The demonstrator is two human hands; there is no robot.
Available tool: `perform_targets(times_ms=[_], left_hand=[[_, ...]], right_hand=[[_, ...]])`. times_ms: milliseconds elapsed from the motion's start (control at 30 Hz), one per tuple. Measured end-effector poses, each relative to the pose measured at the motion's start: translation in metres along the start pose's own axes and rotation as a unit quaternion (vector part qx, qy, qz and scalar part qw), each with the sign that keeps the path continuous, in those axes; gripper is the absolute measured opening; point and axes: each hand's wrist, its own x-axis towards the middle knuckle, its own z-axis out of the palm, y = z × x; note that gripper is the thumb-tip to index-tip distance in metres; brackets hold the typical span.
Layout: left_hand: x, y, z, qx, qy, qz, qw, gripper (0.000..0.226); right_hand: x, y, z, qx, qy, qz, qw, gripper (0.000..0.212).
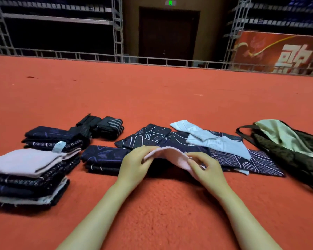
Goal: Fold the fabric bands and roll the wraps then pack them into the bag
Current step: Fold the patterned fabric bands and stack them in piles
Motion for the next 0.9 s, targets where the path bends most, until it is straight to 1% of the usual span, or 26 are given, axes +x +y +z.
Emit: perform_targets(times_ms=[67, 133, 200, 267, 333, 400, 467, 533, 600, 700, 767, 800, 900], left_hand=[[0.004, 0.019, 0.001, -0.089, 0.053, -0.04, 0.994, 0.031], [0.013, 0.034, 0.003, -0.121, 0.088, -0.053, 0.987, 0.031], [0.025, 0.041, 0.008, -0.142, 0.095, -0.072, 0.983, 0.032], [0.031, 0.035, 0.018, -0.161, 0.1, -0.116, 0.975, 0.034], [0.028, 0.016, 0.027, -0.177, 0.106, -0.183, 0.961, 0.031], [0.023, -0.002, 0.031, -0.191, 0.101, -0.258, 0.942, 0.025], [0.022, -0.013, 0.029, -0.207, 0.104, -0.306, 0.923, 0.025], [0.022, -0.016, 0.024, -0.242, 0.111, -0.315, 0.911, 0.027], [0.021, -0.014, 0.018, -0.253, 0.105, -0.299, 0.914, 0.028], [0.021, -0.007, 0.013, -0.223, 0.105, -0.279, 0.928, 0.027], [0.022, -0.006, 0.014, -0.138, 0.101, -0.249, 0.953, 0.026], [0.021, -0.008, 0.017, -0.084, 0.09, -0.233, 0.965, 0.029], [0.017, -0.018, 0.027, 0.057, 0.036, -0.201, 0.977, 0.049]], right_hand=[[0.004, 0.0, -0.006, 0.005, 0.017, -0.006, 1.0, 0.017], [0.008, -0.002, -0.012, 0.018, 0.061, -0.006, 0.998, 0.02], [0.009, -0.003, -0.016, 0.026, 0.099, 0.001, 0.995, 0.027], [0.01, 0.001, -0.019, 0.033, 0.116, 0.023, 0.992, 0.028], [0.013, 0.009, -0.02, 0.048, 0.113, 0.072, 0.99, 0.035], [0.017, 0.019, -0.015, 0.101, 0.081, 0.129, 0.983, 0.044], [0.019, 0.026, -0.007, 0.135, 0.045, 0.152, 0.978, 0.044], [0.022, 0.03, -0.001, 0.107, 0.054, 0.14, 0.983, 0.039], [0.026, 0.027, -0.002, 0.085, 0.091, 0.129, 0.984, 0.034], [0.03, 0.024, -0.008, 0.103, 0.141, 0.102, 0.979, 0.031], [0.029, 0.023, -0.01, 0.099, 0.155, 0.097, 0.978, 0.032], [0.028, 0.025, -0.01, 0.08, 0.158, 0.102, 0.979, 0.032], [0.026, 0.035, -0.011, 0.004, 0.151, 0.147, 0.978, 0.033]])
